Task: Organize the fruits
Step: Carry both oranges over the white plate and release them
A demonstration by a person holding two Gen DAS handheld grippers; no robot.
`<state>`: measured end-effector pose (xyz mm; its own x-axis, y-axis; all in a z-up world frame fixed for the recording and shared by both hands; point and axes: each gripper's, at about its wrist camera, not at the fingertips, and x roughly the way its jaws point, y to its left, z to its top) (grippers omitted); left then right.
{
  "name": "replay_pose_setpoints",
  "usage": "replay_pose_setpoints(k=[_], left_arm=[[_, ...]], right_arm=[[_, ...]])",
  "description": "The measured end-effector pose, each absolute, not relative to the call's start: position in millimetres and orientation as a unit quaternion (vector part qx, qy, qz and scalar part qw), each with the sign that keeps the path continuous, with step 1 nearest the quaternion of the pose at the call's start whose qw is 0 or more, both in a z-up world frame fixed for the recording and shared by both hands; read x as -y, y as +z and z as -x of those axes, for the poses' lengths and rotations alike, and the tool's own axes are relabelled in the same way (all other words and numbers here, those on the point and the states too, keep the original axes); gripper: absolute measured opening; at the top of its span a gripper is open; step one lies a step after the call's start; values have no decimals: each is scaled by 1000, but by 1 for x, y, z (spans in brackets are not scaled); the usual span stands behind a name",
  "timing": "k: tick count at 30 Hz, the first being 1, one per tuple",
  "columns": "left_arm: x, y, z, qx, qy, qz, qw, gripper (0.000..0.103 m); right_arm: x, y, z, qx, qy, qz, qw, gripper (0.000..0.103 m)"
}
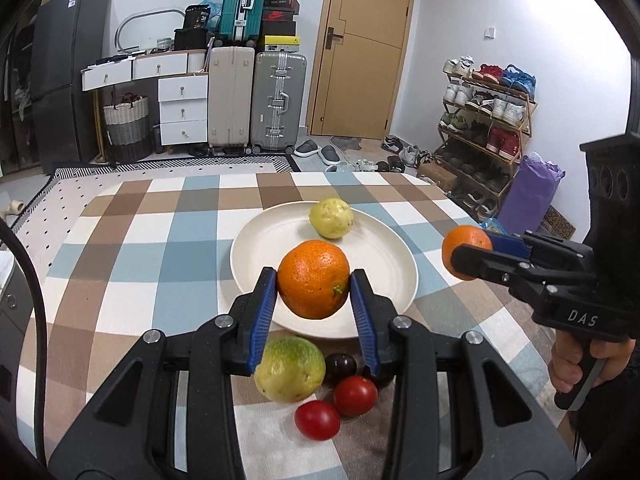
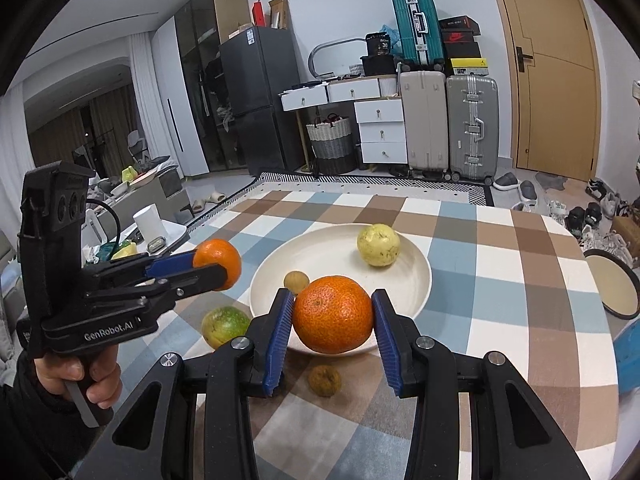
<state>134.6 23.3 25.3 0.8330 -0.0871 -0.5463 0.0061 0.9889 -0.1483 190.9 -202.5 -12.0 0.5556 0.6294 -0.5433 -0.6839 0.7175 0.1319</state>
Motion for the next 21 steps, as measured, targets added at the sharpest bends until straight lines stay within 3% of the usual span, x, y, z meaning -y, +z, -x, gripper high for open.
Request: replay_pose_setpoints(k=[21], left_arm=[[-17,4,-174,-315,-29,66,946,35]], right_arm=[[186,-27,-231,-318,363,26,875,41]])
